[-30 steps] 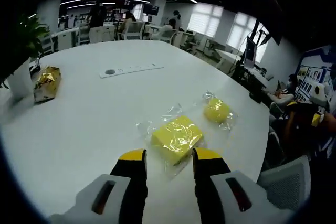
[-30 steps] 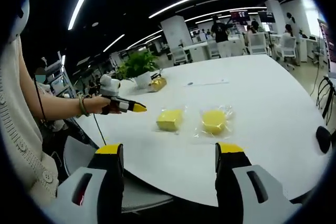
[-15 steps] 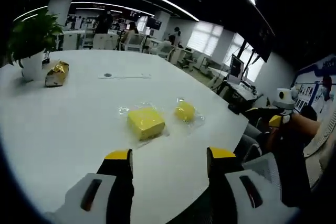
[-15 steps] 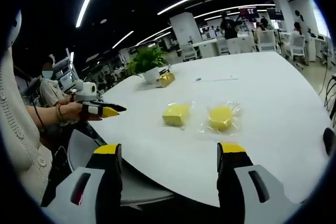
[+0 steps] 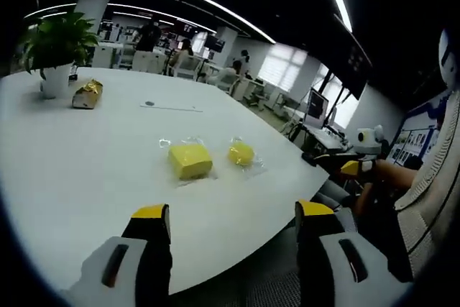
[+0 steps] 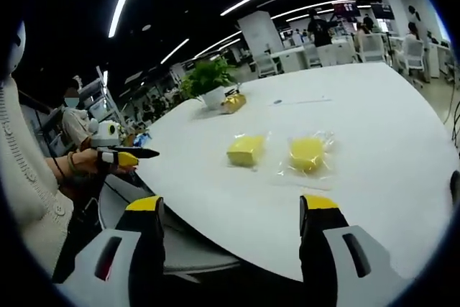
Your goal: Compare the silicone blocks by pressing each to a similar depth, holding the contact briefly, and releasing to observe deformation and rebound differences across the visible hardness samples.
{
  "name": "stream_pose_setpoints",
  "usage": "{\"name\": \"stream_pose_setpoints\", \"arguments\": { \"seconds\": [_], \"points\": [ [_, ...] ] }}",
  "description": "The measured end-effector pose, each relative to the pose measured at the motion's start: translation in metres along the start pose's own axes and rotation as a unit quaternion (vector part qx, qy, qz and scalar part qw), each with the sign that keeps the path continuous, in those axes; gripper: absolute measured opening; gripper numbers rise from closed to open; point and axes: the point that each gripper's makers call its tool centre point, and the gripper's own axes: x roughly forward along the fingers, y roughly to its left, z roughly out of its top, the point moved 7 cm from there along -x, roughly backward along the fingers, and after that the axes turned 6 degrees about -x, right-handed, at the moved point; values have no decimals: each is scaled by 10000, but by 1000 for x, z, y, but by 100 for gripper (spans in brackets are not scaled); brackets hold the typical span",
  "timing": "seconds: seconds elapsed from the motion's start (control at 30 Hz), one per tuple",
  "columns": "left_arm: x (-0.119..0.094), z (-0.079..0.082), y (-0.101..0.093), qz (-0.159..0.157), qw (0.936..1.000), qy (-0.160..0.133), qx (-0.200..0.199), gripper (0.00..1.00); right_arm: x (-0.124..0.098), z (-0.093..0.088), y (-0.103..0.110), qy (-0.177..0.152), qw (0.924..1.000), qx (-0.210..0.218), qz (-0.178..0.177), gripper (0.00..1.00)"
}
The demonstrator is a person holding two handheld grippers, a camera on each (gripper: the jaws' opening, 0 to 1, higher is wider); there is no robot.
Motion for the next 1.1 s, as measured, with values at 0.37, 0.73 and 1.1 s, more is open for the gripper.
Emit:
{"name": "stream_pose_setpoints", "arguments": {
  "seconds": [0.37, 0.73, 1.1],
  "points": [
    [1, -4, -5, 29, 9996, 67, -257, 74, -6, -3, -9, -62, 9999, 102, -101, 73],
    [10, 4, -15, -82, 9928, -22, -1197, 70, -10, -5, -17, -146, 9996, 191, -133, 73],
    [67, 49, -40, -686, 9802, -175, -1852, 66, -2, -8, -30, -185, 9993, 335, -44, 73]
  ]
}}
